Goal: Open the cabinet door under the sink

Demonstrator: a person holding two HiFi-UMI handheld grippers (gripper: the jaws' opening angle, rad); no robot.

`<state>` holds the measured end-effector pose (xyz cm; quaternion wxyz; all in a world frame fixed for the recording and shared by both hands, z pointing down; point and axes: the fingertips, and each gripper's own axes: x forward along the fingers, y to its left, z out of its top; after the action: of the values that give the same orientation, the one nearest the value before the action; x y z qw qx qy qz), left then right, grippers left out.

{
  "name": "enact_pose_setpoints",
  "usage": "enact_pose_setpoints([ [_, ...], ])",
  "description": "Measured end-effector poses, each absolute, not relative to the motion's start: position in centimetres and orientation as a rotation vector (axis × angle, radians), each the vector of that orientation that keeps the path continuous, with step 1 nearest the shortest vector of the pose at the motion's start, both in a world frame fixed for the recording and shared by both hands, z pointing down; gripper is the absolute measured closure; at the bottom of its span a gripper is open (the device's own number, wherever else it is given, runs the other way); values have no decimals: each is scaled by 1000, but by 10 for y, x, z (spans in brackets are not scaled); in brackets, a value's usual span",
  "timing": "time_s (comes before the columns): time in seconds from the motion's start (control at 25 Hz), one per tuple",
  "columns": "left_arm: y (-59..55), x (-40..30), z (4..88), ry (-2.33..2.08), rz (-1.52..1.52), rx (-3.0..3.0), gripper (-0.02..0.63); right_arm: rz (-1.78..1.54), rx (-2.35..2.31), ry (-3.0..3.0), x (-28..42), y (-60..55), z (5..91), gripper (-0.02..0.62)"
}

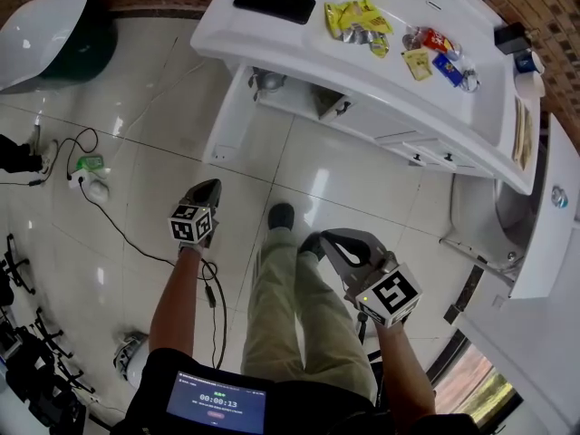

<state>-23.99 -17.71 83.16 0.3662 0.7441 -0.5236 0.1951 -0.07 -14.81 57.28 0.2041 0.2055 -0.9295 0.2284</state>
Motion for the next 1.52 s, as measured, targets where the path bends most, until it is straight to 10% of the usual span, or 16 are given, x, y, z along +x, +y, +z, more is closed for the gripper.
enact_pose_setpoints([
  [0.84, -12, -75, 430, -1209, 61, 2433, 591, 577, 783, -2637, 64, 37, 414, 606],
  [1.52, 198, -142, 366, -1003, -71, 2516, 591, 513, 879, -2675, -79, 227, 381, 606],
])
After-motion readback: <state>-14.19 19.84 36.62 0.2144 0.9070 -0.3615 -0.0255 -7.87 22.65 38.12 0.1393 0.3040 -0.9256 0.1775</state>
